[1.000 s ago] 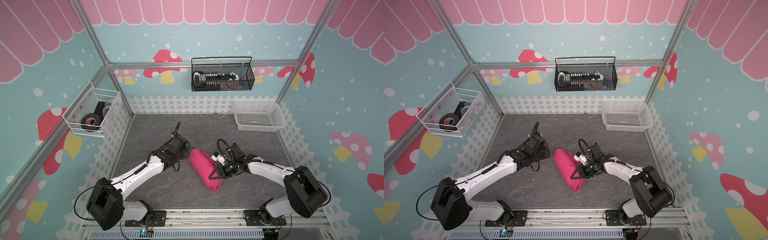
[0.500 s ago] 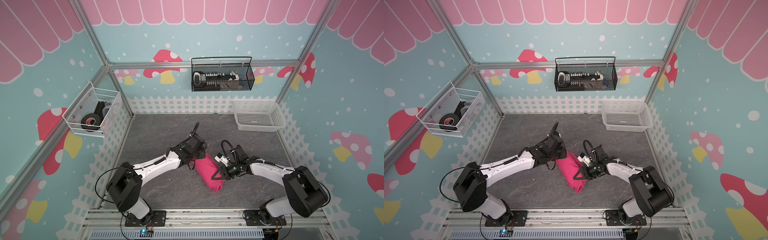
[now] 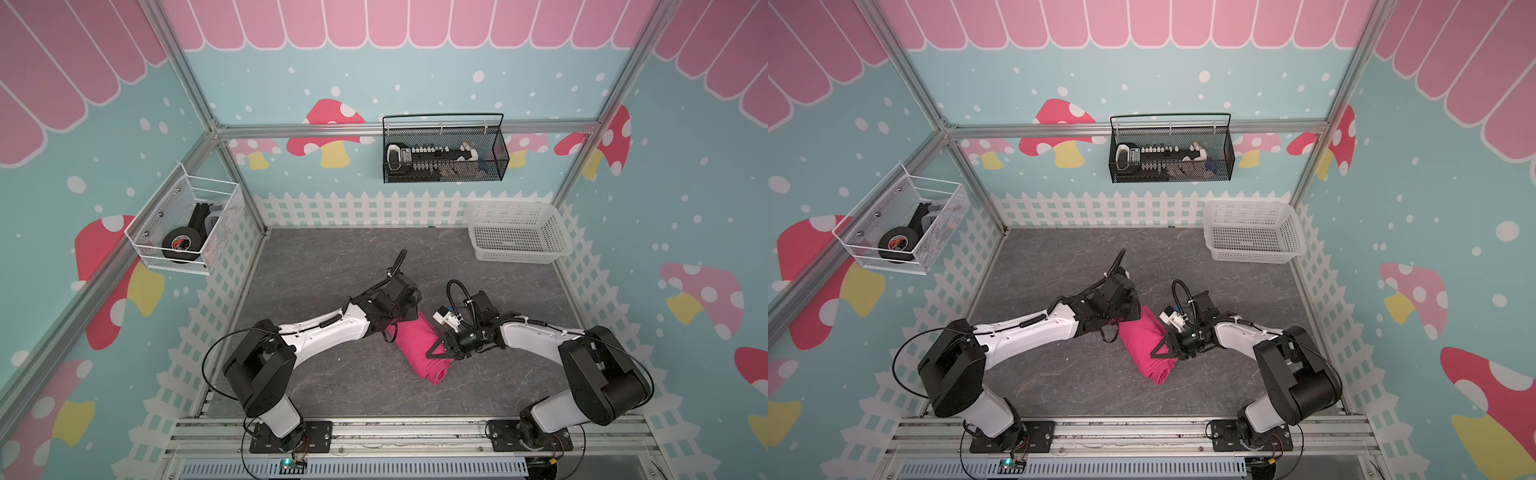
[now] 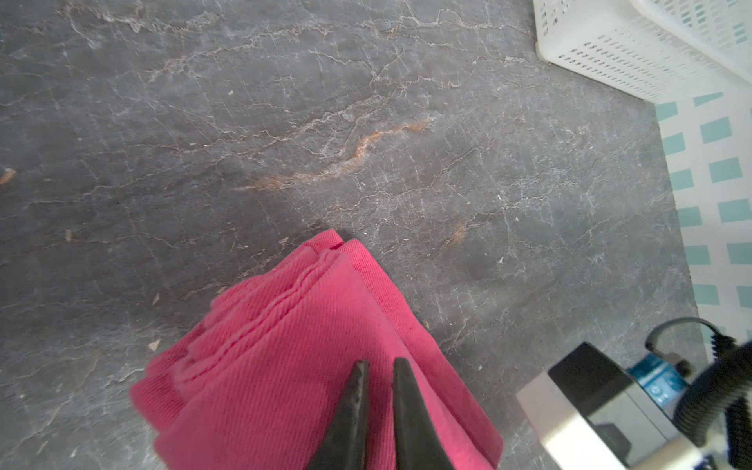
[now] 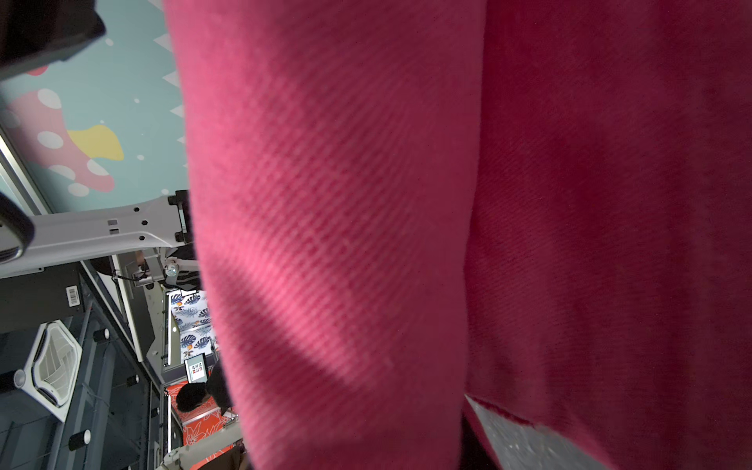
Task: Roll up the long pants
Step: Roll the long pant at the center of the board.
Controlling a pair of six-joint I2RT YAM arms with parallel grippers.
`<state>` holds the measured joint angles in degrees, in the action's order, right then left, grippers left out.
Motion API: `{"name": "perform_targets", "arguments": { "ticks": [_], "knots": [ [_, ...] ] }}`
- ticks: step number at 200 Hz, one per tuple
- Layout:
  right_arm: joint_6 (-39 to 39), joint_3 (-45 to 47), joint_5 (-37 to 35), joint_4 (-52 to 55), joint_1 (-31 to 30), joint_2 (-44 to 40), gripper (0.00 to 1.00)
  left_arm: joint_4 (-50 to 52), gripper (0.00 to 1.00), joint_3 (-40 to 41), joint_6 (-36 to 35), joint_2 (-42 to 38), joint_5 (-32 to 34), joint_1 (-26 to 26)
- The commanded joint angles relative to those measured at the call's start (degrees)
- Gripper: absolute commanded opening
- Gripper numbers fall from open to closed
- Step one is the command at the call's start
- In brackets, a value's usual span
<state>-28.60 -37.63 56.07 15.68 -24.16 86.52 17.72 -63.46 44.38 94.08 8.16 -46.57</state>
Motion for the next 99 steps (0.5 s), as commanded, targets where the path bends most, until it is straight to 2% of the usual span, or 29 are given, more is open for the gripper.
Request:
{"name": "perform_targets", "arguments": {
  "ticks": [1, 35, 99],
  "knots": [
    [-0.19, 0.53, -6.30, 2.17, 1.40, 2.10, 0.00, -0.18, 0.15, -0.40, 1.25, 0.17, -0.60, -0.81],
    [0.06, 0.72, -6.76, 1.49, 2.43, 3.99, 0.00, -1.72, 0.14, 0.84, 1.92, 0.53, -0.96, -1.63],
    [-0.84, 0.20, -9.59, 0.03, 2.52, 6.84, 0.00, -10.38, 0.14, 3.56, 3.48, 8.60, -1.81, -2.30]
  ]
}}
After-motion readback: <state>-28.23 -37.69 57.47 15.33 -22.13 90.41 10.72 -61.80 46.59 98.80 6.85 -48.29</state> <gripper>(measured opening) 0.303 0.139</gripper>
